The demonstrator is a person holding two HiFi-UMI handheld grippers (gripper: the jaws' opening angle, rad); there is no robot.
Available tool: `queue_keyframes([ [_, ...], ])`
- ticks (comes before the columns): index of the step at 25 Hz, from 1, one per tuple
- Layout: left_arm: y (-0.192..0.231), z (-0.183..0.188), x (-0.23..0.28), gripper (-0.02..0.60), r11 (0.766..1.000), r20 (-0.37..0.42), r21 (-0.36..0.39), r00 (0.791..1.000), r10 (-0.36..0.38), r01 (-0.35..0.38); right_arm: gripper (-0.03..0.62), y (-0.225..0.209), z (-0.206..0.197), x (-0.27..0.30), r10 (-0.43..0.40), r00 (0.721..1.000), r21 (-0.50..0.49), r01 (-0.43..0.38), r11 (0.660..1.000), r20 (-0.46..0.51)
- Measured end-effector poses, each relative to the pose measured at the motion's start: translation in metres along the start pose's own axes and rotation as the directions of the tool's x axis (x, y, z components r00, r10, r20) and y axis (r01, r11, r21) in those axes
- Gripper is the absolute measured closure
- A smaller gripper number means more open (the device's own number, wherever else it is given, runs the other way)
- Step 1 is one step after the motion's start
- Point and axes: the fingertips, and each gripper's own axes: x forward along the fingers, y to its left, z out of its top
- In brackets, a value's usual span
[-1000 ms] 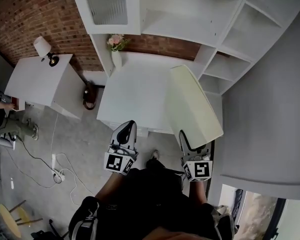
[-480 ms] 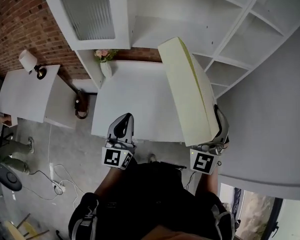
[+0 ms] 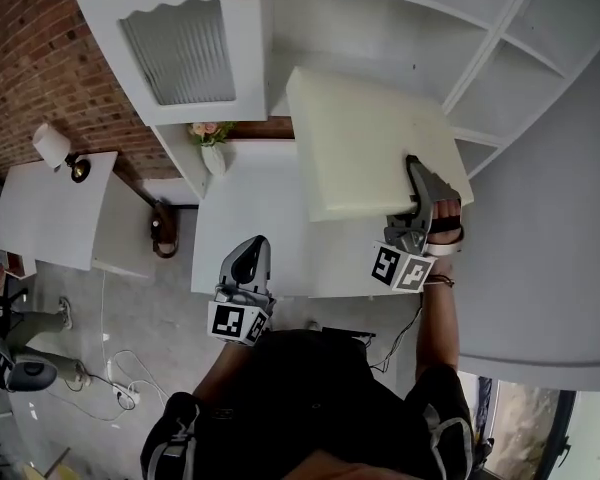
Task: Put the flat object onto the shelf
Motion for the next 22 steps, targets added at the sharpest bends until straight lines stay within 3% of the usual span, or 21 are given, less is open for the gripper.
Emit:
queue_keyframes([
  [9, 0.013, 0.001, 0.001, 0.565, 1.0, -0.002, 0.007, 1.0, -0.012, 0.012, 0.298, 0.067, -0.036, 0.098, 0.108, 0.979, -0.188, -0.14, 0.972, -0.172],
  [11, 0.016, 0.0, 0.002, 0.565, 1.0, -0.002, 0.006, 1.0, -0.013, 0.013, 0.29, 0.081, -0.042, 0.122, 0.16, 0.967, -0.182, -0.196, 0.964, -0.196],
  [17, 0.017, -0.006, 0.004, 0.565, 1.0, -0.016, -0.008, 1.0, -0.024, 0.024, 0.205, 0.104, -0.064, 0.186, 0.326, 0.882, -0.138, -0.39, 0.911, -0.339],
  [22, 0.016, -0.007, 0.008, 0.565, 0.999, -0.011, -0.015, 0.999, -0.031, 0.031, 0.164, 0.118, -0.066, 0.234, 0.397, 0.83, -0.104, -0.468, 0.877, -0.392],
])
